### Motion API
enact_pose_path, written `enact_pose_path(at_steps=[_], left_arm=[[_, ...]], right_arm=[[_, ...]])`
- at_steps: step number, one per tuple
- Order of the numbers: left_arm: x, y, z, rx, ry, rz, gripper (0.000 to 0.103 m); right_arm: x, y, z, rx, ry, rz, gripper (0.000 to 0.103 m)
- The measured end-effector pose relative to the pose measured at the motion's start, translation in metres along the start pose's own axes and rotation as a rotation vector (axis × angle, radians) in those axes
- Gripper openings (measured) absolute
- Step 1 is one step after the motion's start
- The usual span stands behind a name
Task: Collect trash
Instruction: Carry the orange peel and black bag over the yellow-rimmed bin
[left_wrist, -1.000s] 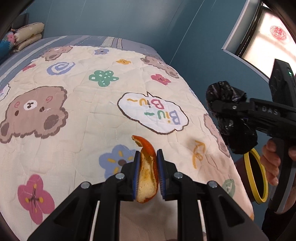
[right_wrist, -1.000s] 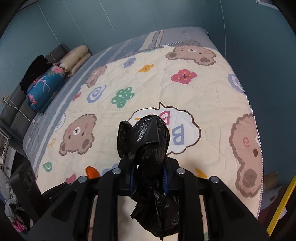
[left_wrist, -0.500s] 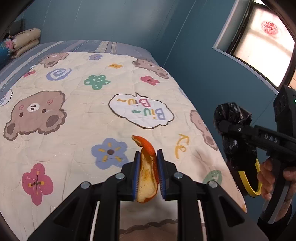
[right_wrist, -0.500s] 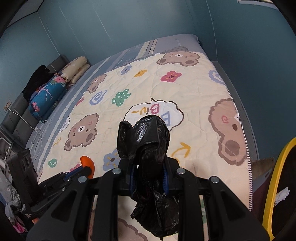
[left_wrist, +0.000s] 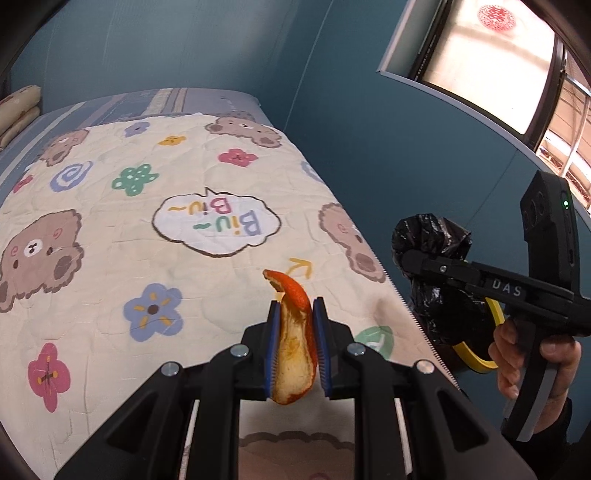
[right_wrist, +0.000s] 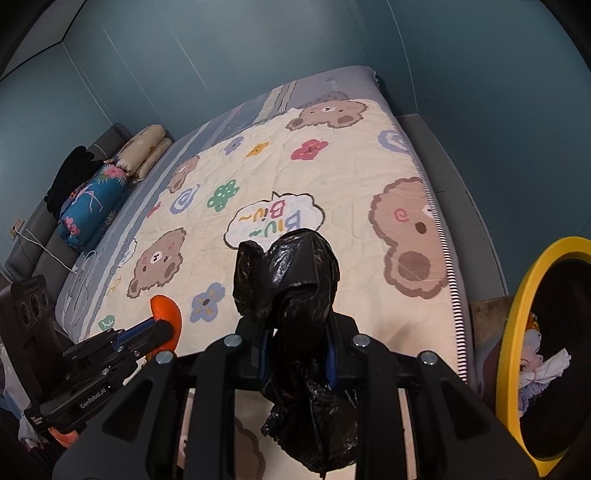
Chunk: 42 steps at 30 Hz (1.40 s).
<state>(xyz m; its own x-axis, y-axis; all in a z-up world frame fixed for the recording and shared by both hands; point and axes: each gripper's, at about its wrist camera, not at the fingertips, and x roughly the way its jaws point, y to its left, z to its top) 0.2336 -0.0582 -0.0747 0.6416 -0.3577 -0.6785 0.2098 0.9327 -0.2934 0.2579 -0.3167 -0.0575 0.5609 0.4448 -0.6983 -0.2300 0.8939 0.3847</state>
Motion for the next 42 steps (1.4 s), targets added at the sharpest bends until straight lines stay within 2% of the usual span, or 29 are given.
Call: enact_pose_path(at_steps=[14, 42], left_arm=[[0.012, -0.059, 0.016, 0.108, -0.003, -0.065, 0.017], [0.041, -0.174, 0.027, 0.279, -0.002, -0.239, 0.017]], right_arm=[[-0.027, -0.055, -0.003, 0.058, -0.039, -0.047, 0.022], [-0.112, -0.142, 0.005, 0.135, -0.21, -0.218, 0.023]])
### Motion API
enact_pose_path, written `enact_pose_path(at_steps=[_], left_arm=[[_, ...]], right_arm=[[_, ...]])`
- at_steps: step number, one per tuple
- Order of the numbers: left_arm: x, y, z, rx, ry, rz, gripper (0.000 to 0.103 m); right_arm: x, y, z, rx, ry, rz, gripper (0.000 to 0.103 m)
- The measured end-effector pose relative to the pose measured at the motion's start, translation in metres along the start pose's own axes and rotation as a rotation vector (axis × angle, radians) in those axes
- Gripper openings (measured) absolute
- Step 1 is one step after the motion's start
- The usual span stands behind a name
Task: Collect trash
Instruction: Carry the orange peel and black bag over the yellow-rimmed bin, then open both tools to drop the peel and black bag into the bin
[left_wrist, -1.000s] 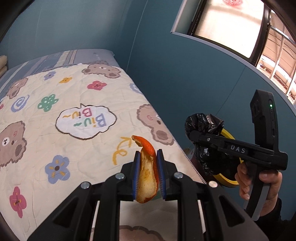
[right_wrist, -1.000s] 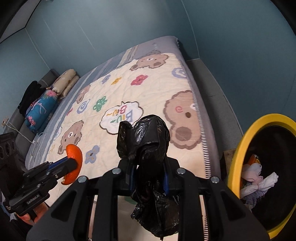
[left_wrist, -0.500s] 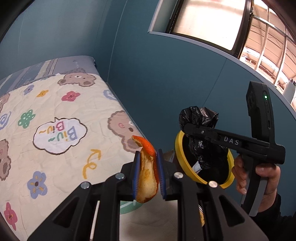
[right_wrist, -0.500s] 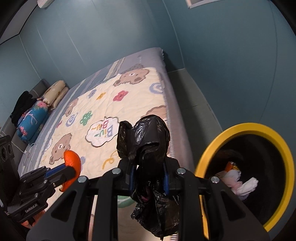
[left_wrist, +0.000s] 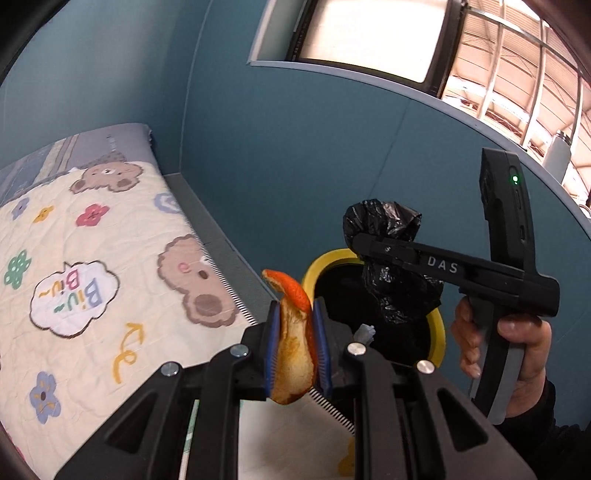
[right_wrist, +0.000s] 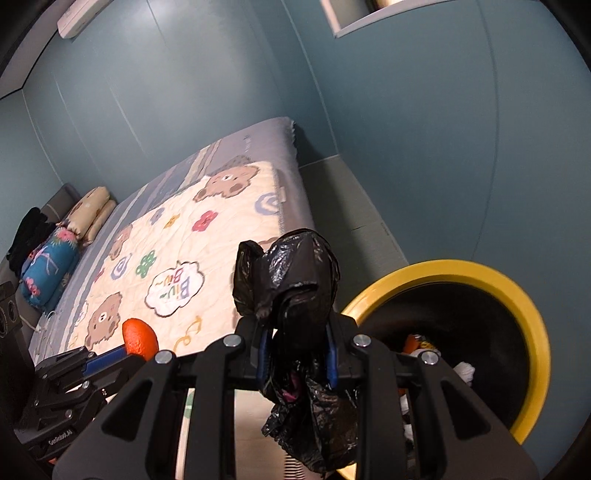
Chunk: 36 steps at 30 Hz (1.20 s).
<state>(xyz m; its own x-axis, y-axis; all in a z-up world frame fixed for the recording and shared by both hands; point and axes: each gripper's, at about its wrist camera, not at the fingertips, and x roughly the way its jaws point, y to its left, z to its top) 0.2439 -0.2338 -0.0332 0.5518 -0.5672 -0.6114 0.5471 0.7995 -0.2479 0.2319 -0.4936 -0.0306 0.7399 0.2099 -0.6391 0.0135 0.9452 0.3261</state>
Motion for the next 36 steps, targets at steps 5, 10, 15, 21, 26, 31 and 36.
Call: enact_pose_path(at_steps=[5, 10, 15, 21, 26, 31, 36], left_arm=[[0.011, -0.017, 0.005, 0.042, -0.005, -0.018, 0.017], [0.023, -0.031, 0.008, 0.068, -0.003, -0.039, 0.017], [0.037, -0.043, 0.009, 0.088, 0.007, -0.05, 0.017], [0.055, -0.056, 0.01, 0.1, 0.026, -0.076, 0.017], [0.081, -0.059, 0.008, 0.094, 0.048, -0.084, 0.018], [0.109, -0.061, 0.002, 0.065, 0.098, -0.111, 0.018], [0.129, -0.059, 0.001, 0.021, 0.147, -0.147, 0.018]], right_arm=[[-0.006, -0.016, 0.003, 0.015, -0.014, -0.031, 0.023], [-0.01, -0.03, 0.004, 0.027, -0.023, -0.061, 0.023], [-0.008, -0.046, 0.004, 0.051, -0.015, -0.079, 0.023], [0.0, -0.063, 0.003, 0.085, 0.0, -0.094, 0.023], [0.012, -0.08, 0.003, 0.112, 0.017, -0.129, 0.024], [0.027, -0.101, 0.0, 0.166, 0.046, -0.161, 0.024], [0.036, -0.116, -0.004, 0.2, 0.06, -0.169, 0.026]])
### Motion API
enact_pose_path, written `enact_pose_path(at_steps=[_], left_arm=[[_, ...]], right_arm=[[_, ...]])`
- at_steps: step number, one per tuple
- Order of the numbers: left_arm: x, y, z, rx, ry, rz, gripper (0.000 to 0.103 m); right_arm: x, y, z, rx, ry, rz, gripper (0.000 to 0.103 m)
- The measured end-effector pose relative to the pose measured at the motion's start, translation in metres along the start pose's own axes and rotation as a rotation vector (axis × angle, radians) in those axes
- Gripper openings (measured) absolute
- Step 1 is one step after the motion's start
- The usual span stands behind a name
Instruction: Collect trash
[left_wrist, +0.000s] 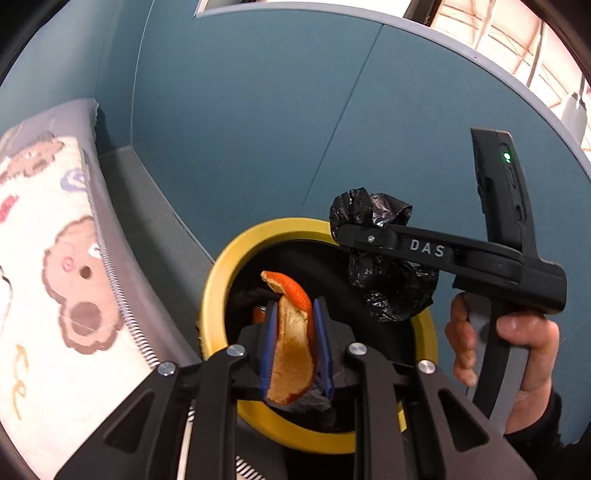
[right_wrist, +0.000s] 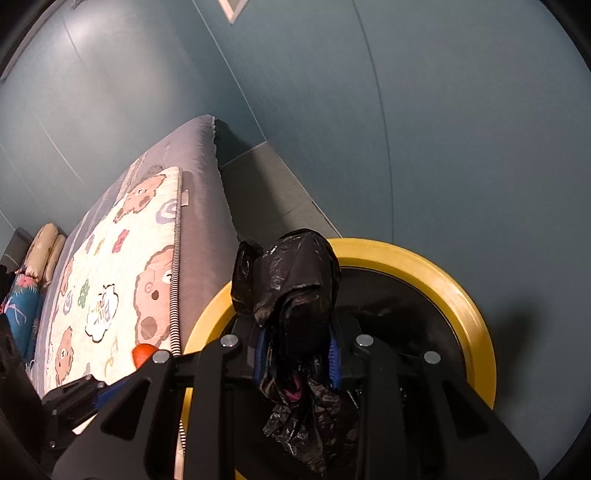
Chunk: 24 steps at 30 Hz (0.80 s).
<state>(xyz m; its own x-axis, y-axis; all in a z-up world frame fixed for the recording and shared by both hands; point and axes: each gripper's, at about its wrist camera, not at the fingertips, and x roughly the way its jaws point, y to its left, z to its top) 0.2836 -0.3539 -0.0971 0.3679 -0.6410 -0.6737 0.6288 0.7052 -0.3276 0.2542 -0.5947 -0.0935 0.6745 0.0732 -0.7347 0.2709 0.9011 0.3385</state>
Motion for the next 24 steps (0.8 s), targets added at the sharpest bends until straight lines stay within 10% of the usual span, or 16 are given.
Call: enact_pose_path(at_steps=[10, 14, 24], left_arm=[[-0.002, -0.001, 0.008, -0.028, -0.001, -0.044, 0.027], [-0.01, 0.001, 0.006, -0.056, -0.025, -0.025, 0.056], [-0.044, 0.017, -0.002, -0.115, -0.076, -0.013, 0.061]], right_arm=[[-0.013, -0.009, 0.001, 0.04, -0.043, -0.005, 0.041], [-0.022, -0.012, 0.002, 0.071, -0.058, -0.009, 0.056], [-0.053, -0.014, -0.004, 0.106, -0.095, -0.004, 0.065]])
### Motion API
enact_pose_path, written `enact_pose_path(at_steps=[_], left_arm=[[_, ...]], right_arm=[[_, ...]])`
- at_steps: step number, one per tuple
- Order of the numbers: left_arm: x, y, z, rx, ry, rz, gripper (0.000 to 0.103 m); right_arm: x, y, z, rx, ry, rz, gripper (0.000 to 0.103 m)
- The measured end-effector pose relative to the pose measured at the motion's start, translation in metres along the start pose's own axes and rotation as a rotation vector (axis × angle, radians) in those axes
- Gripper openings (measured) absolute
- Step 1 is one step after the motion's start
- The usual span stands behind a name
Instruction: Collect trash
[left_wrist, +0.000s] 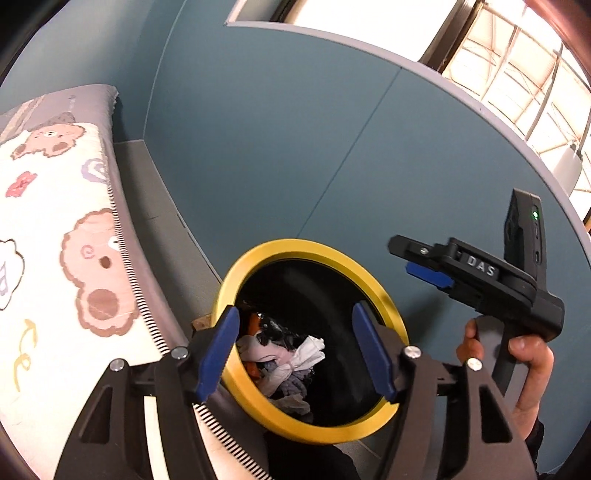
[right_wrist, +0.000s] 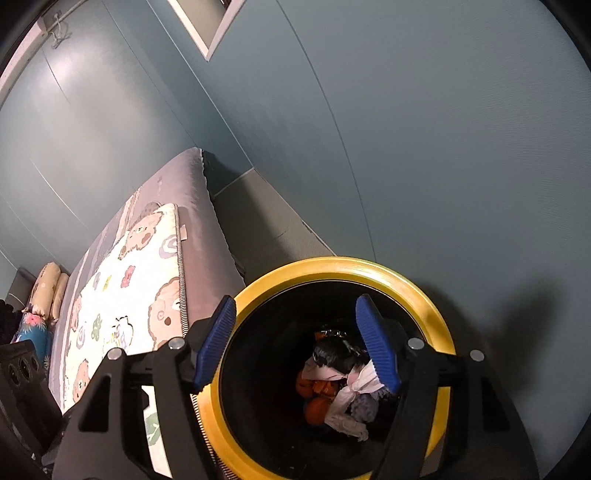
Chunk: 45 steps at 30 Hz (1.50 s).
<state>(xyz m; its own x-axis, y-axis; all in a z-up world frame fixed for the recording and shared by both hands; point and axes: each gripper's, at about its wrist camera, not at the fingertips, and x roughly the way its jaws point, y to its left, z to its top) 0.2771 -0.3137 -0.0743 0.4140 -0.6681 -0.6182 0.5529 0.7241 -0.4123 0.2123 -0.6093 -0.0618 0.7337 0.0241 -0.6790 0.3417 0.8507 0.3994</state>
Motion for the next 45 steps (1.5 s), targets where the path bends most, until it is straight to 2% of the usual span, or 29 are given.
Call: enact_pose_path(at_steps=[10, 16, 22, 26, 28, 33, 38, 45], left_arm=[[-0.059, 0.027, -0.012, -0.031, -0.082, 0.074, 0.061], [-0.106, 0.052, -0.022, -0.051, -0.145, 0.156, 0.061], [-0.157, 0.095, -0.042, -0.106, -0.192, 0.247, 0.062], [-0.186, 0.122, -0.064, -0.125, -0.217, 0.336, 0.068], [-0.199, 0.127, -0.073, -0.136, -0.229, 0.365, 0.073], [-0.237, 0.154, -0.103, -0.162, -0.291, 0.404, 0.09], [-0.263, 0.167, -0.125, -0.183, -0.325, 0.437, 0.095], [-0.292, 0.155, -0.149, -0.133, -0.377, 0.487, 0.095]], right_arm=[[-0.024, 0.035, -0.01, -0.064, -0.003, 0.051, 0.066], [-0.033, 0.083, -0.031, -0.158, 0.038, 0.122, 0.067], [-0.034, 0.13, -0.053, -0.236, 0.08, 0.189, 0.071], [-0.025, 0.172, -0.078, -0.296, 0.133, 0.242, 0.073], [-0.025, 0.183, -0.088, -0.305, 0.143, 0.254, 0.082], [-0.021, 0.218, -0.12, -0.34, 0.177, 0.285, 0.093], [-0.025, 0.245, -0.149, -0.376, 0.17, 0.275, 0.095], [-0.033, 0.263, -0.181, -0.415, 0.109, 0.232, 0.095]])
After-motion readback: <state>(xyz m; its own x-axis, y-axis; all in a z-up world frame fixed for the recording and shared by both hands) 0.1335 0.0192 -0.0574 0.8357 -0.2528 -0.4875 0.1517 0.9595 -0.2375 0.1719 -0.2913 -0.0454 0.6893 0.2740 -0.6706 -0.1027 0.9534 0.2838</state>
